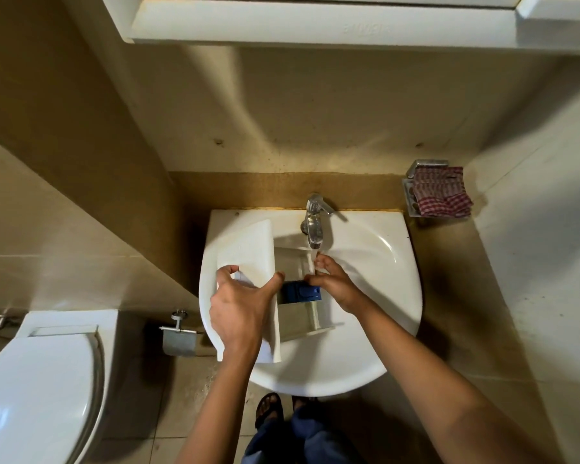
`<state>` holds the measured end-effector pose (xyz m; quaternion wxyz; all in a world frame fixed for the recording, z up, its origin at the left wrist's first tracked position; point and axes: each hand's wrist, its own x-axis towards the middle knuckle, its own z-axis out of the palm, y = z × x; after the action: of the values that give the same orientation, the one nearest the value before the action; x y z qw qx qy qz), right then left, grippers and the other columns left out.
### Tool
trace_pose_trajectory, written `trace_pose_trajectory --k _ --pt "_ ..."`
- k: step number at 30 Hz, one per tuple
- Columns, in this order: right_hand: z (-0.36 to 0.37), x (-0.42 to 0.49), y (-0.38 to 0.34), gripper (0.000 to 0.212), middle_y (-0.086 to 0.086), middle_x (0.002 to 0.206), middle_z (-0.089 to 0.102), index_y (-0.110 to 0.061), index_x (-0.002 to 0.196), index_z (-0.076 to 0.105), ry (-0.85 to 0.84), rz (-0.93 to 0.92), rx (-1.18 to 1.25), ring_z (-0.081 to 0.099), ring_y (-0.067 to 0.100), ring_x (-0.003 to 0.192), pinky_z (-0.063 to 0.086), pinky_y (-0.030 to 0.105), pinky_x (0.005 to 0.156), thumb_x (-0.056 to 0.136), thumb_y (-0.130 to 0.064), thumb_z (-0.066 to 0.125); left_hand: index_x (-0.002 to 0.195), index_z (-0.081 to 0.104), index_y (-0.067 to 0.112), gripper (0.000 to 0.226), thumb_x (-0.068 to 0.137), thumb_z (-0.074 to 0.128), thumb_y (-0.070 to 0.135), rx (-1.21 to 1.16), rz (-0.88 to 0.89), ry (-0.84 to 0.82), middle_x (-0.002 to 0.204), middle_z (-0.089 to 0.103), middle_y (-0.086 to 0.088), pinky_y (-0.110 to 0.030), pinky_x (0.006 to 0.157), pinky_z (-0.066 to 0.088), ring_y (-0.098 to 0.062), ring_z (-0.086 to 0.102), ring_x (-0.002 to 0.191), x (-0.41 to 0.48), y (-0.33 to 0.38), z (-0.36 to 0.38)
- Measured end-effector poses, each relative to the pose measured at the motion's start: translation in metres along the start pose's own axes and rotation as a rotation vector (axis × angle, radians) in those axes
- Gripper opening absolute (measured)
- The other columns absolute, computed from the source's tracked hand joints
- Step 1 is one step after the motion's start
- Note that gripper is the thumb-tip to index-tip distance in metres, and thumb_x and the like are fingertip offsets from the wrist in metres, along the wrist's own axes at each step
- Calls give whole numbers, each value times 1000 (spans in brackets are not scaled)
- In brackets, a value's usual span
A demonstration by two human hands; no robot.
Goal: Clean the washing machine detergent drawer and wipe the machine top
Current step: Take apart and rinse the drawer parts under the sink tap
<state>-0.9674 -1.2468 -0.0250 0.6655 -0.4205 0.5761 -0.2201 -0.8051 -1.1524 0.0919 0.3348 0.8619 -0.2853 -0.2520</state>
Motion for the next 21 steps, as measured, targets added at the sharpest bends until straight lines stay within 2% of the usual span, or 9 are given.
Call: trace_pose_trajectory --k 2,5,7,9,11,13,15,18,21 --pt "0 0 -2 52 5 130 50 -21 132 41 -18 1 14 49 14 114 40 24 91 89 2 59 129 49 11 83 66 80 55 -20 -28 15 75 55 4 -31 76 42 -29 62 95 3 -2 -5" --pt "-4 0 -8 49 1 127 52 -15 136 45 1 4 5 50 14 116 42 21 85 91 -4 59 134 47 9 86 68 80 52 -123 -173 10 90 58 -3 -38 89 45 -30 57 106 9 -13 -10" --pt "-9 1 -17 43 0 116 58 -11 132 51 30 -28 -112 55 13 108 44 15 76 90 -8 61 135 47 6 85 69 80 49 -225 -269 9 94 55 -3 -38 91 45 -25 53 98 9 -25 -8" --pt "-14 6 -24 34 1 108 64 -11 123 60 64 -65 -244 60 14 103 45 19 80 90 -12 63 134 49 5 83 69 80 47 -298 -348 15 90 51 1 -34 89 45 -21 49 92 5 -36 -4" --pt "-19 10 -29 21 0 104 68 -16 110 66 94 -78 -359 63 17 103 47 27 89 89 -17 63 130 51 7 84 64 80 50 -406 -414 7 96 58 0 -33 87 50 -19 57 90 -2 -47 4" --pt "-21 12 -34 8 0 97 69 -20 93 66 114 -88 -500 64 19 100 48 32 90 89 -24 61 125 52 8 79 64 80 49 -509 -476 -12 99 66 -8 -32 75 55 -19 66 80 -11 -55 12" --pt "-21 10 -41 18 -1 90 70 -16 85 66 166 -127 -655 66 20 93 50 33 83 87 -33 61 121 50 10 69 68 80 42 -586 -513 -10 101 68 -11 -30 68 54 -17 66 77 -18 -60 20" --pt "-19 6 -46 27 -6 89 69 -21 88 67 330 -172 -852 63 17 86 51 32 76 81 -47 63 126 48 10 77 62 78 40 -719 -576 -9 110 63 -8 -40 86 56 -22 66 92 -24 -63 31" --pt "-16 9 -41 25 -4 85 66 -17 88 67 304 -188 -784 62 17 85 48 28 74 85 -42 63 127 48 10 80 59 74 43 -778 -528 -76 117 63 -11 -37 83 54 -21 63 91 -31 -70 40"
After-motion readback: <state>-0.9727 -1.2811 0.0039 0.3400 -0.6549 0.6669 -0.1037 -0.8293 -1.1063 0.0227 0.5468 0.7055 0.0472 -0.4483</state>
